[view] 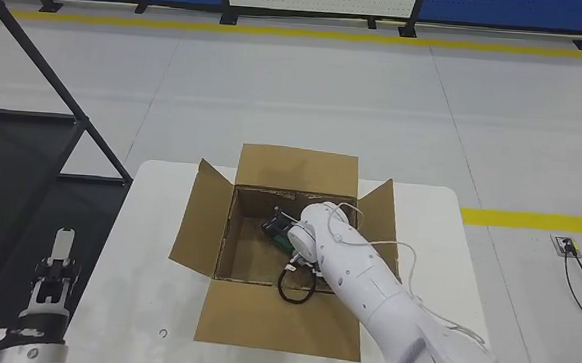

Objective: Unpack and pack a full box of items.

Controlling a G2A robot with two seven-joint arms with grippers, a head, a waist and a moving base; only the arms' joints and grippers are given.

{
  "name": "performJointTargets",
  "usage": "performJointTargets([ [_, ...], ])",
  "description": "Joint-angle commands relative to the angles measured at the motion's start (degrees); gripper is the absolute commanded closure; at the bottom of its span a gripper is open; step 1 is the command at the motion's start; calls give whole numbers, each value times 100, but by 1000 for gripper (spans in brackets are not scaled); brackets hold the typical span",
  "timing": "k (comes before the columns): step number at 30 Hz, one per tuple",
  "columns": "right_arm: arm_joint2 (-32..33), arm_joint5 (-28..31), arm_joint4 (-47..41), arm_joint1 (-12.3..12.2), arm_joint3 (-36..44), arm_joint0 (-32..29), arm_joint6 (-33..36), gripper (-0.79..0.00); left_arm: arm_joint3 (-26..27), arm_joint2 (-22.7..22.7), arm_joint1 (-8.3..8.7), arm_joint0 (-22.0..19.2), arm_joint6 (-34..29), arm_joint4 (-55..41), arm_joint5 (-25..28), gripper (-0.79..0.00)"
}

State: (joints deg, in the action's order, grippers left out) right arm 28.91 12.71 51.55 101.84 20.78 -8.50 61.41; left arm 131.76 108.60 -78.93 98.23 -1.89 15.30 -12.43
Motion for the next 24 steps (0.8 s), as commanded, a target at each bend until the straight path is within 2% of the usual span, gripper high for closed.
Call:
performJointTargets([
  [1, 4, 28, -6, 33, -65, 17, -11, 0, -2, -3, 1, -7, -8, 8, 3, -785],
  [8, 29, 247, 70, 86, -89, 141, -209, 0, -26, -25, 3, -57, -43, 21, -36, -785],
  [14, 58, 307, 235, 42, 248, 158, -260, 0, -57, -78, 9, -126, -90, 53, -54, -785],
  [20, 143, -267, 519, -105, 1016, 20, 208, 0, -148, -155, 19, -240, -161, 141, -85, -785],
  [24, 329, -633, 784, -323, 1949, -214, 543, 0, -184, -213, 27, -316, -221, 195, -101, -785],
])
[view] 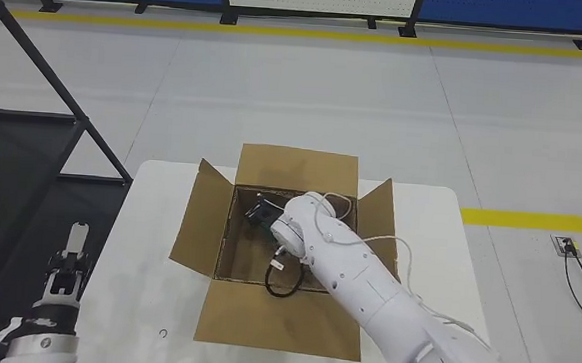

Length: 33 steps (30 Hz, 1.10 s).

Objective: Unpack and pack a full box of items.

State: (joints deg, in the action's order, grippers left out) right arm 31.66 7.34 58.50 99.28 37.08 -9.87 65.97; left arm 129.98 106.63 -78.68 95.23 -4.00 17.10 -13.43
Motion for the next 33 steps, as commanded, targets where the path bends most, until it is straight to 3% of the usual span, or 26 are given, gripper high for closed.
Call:
performJointTargets([
  [1, 100, -202, 223, -138, 629, -180, 190, 0, -14, -30, 4, -29, -24, 30, -4, -785],
  [8, 815, -841, 1510, -766, 3338, -1239, 1179, 0, -54, -80, 13, -87, -85, 78, -13, -785],
  [14, 1590, -750, 2249, -1129, 5143, -2251, 1575, 0, -66, -99, 13, -102, 5, 156, -35, -785],
  [27, 1608, -521, 2366, -1155, 5259, -2407, 1468, 0, -66, -99, 13, -102, 5, 156, -35, -785],
  [33, 2149, -830, 2365, -1203, 6171, -2627, 1778, 0, -66, -99, 13, -102, 5, 156, -35, -785],
])
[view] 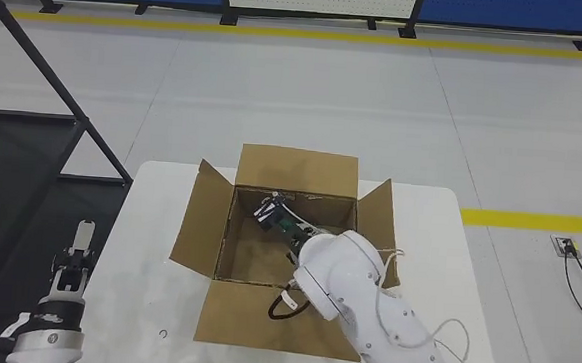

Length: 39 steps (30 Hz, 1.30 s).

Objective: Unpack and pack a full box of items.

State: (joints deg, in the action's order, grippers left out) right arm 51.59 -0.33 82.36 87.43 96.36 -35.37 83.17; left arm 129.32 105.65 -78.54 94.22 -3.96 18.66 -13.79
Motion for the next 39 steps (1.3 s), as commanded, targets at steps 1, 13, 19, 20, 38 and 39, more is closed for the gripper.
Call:
performJointTargets([
  [1, 315, -161, -8, -38, 488, -174, 105, 0, 0, 0, 0, 0, 0, 0, 0, -785],
  [13, 2534, -893, 294, -281, 3743, -1977, 410, 0, 0, 0, 0, 0, 0, 0, 0, -785],
  [19, 3813, -959, -227, -341, 3828, -2485, 333, 0, 0, 0, 0, 0, 0, 0, 0, -785],
  [20, 3979, -918, -381, -350, 3828, -2572, 370, 0, 0, 0, 0, 0, 0, 0, 0, -785],
  [38, 4893, 1, -1017, -595, 42, -2384, 245, 0, 0, 0, 0, 0, 0, 0, 0, -785],
  [39, 4866, 18, -965, -608, -135, -2313, 262, 0, 0, 0, 0, 0, 0, 0, 0, -785],
])
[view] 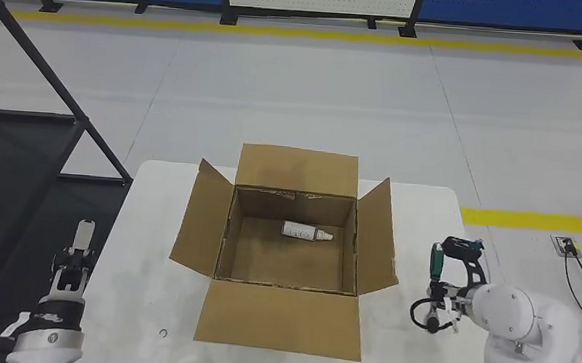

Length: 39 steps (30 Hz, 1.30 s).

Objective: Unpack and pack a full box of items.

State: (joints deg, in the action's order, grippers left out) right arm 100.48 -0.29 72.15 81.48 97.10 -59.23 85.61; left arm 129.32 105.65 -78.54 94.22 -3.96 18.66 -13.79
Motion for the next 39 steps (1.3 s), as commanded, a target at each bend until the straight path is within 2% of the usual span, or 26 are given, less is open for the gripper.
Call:
performJointTargets([
  [1, -38, 57, 48, -27, -354, 147, 19, 0, 0, 0, 0, 0, 0, 0, 0, -785],
  [12, -128, 212, 177, -163, -1834, 789, -94, 0, 0, 0, 0, 0, 0, 0, 0, -785],
  [18, -202, 156, 118, -208, -2186, 890, -269, 0, 0, 0, 0, 0, 0, 0, 0, -785],
  [20, -209, 157, 98, -227, -2198, 891, -272, -108, 0, 0, 0, 0, 0, 0, 0, -785],
  [21, -211, 156, 86, -236, -2184, 887, -269, -129, 0, 0, 0, 0, 0, 0, 0, -785],
  [22, -210, 151, 70, -245, -2150, 875, -263, -191, 0, 0, 0, 0, 0, 0, 0, -785],
  [23, -207, 130, 52, -254, -2103, 859, -254, -305, 0, 0, 0, 0, 0, 0, 0, -785],
  [26, -222, 78, 25, -277, -1936, 784, -223, -366, 0, 0, 0, 0, 0, 0, 0, -785],
  [27, -231, 43, 22, -284, -1864, 765, -203, -425, 0, 0, 0, 0, 0, 0, 0, -785],
  [28, -235, 8, 13, -291, -1772, 746, -202, -594, 0, 0, 0, 0, 0, 0, 0, -785],
  [31, -210, -109, -39, -313, -1419, 663, -176, -708, 0, 0, 0, 0, 0, 0, 0, -785],
  [34, -234, -271, -41, -328, -738, 557, -163, -711, 0, 0, 0, 0, 0, 0, 0, -785],
  [35, -268, -311, -64, -328, -381, 521, -194, -730, 0, 0, 0, 0, 0, 0, 0, -785],
  [36, -312, -328, -87, -328, -53, 451, -221, -785, 0, 0, 0, 0, 0, 0, 0, -785],
  [39, -485, -495, -97, -318, 1077, 251, -424, -785, 0, 0, 0, 0, 0, 0, 0, -785],
])
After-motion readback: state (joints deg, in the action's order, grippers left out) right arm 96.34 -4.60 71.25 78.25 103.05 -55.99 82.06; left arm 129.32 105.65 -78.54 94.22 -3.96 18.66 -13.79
